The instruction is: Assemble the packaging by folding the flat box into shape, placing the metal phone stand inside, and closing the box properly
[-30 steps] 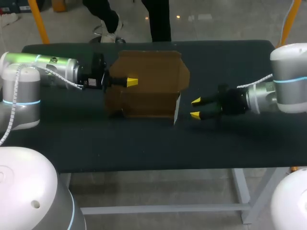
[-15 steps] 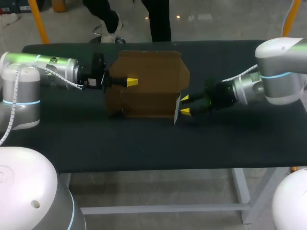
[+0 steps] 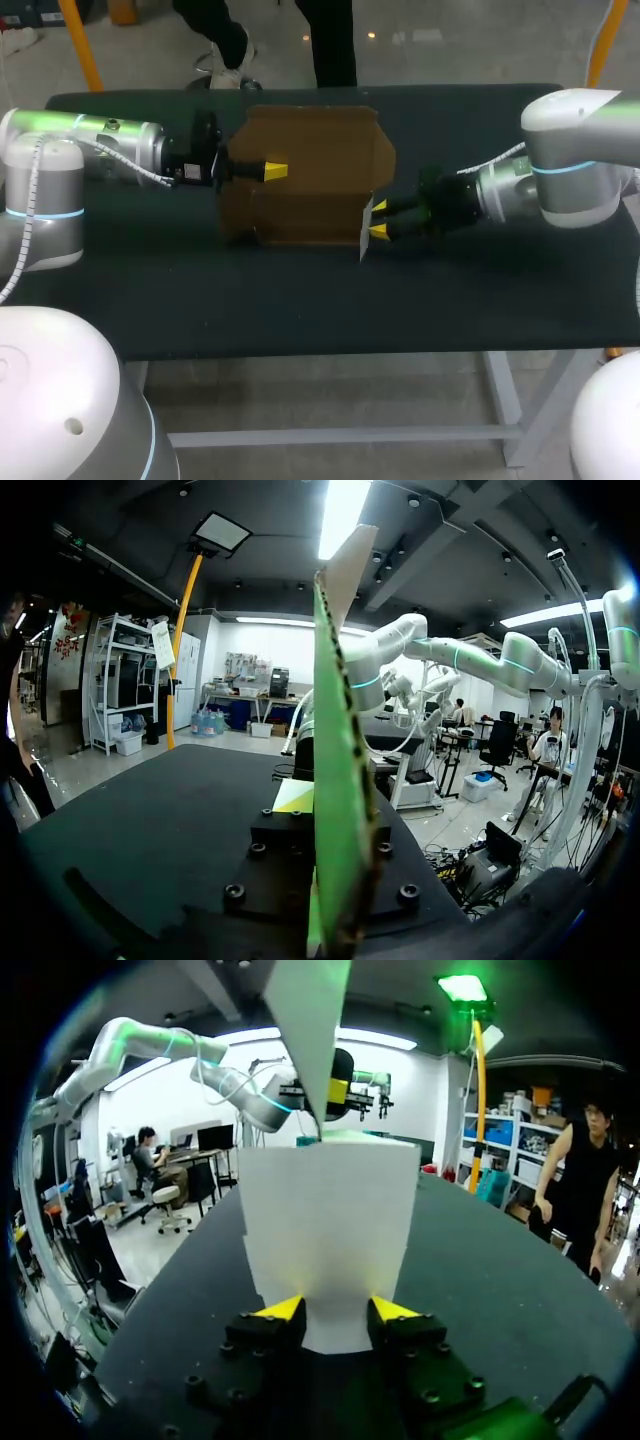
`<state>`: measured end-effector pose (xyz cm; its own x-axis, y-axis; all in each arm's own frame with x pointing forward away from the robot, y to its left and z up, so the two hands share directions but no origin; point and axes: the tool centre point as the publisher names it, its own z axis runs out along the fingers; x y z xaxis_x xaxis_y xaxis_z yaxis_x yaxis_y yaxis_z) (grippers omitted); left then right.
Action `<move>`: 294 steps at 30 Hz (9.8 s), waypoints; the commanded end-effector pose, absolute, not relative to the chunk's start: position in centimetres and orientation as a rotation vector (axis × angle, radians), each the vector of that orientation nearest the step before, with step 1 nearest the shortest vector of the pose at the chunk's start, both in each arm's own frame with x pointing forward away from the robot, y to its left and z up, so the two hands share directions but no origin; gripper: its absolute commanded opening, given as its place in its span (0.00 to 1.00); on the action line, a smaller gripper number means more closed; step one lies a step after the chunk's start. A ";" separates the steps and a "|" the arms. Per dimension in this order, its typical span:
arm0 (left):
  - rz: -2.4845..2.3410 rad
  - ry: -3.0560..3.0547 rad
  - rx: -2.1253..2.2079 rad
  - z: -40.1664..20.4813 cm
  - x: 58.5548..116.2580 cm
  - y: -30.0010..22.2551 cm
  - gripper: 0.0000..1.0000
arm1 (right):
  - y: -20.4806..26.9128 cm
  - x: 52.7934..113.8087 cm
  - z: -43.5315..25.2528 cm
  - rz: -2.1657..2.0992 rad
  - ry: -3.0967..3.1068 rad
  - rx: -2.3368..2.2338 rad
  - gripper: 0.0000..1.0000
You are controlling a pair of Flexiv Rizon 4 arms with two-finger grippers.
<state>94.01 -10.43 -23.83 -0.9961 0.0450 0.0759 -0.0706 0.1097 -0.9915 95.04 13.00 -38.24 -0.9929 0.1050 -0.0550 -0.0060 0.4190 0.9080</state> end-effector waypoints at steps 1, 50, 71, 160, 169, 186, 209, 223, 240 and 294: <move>2.037 -2.270 0.021 -24.0 94.1 -10.5 0.00 | 13.6 94.3 -37.9 1.622 2.541 0.113 0.45; 2.037 -2.270 0.021 -24.0 94.1 -10.5 0.00 | 14.7 94.1 -37.1 1.490 2.115 0.704 0.47; 2.037 -2.270 0.021 -24.0 94.1 -10.5 0.00 | 14.8 94.2 -37.0 1.325 1.914 0.950 0.49; 1.902 -2.757 -0.179 -18.1 87.4 -4.6 1.00 | 12.5 96.8 -35.7 1.452 1.990 1.125 0.00; 1.777 -2.908 -0.297 -16.0 85.5 -3.3 1.00 | 11.7 97.0 -35.2 1.594 2.160 1.008 0.00; 1.610 -3.027 -0.240 -15.9 83.7 -1.7 1.00 | 11.4 97.1 -34.8 1.660 2.374 0.939 0.00; 1.448 -3.124 -0.169 -15.6 83.5 0.6 1.00 | 13.1 95.7 -33.0 1.270 2.721 1.209 0.00; 1.448 -3.124 -0.169 -15.6 83.5 0.6 1.00 | 13.1 95.7 -33.0 1.270 2.721 1.209 0.00; 1.180 -3.185 -0.261 -17.5 84.8 0.7 1.00 | 12.0 94.8 -34.0 0.833 2.725 1.656 0.00; 0.839 -3.180 -0.175 -21.6 85.2 1.1 1.00 | 10.2 90.1 -37.9 0.067 2.477 2.364 0.00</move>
<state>84.99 1.32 -21.18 -0.9815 0.0700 -0.1783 0.1507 0.8566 -0.4936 89.54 9.96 -37.92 -0.0250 0.9723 0.2323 0.9912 0.0544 -0.1210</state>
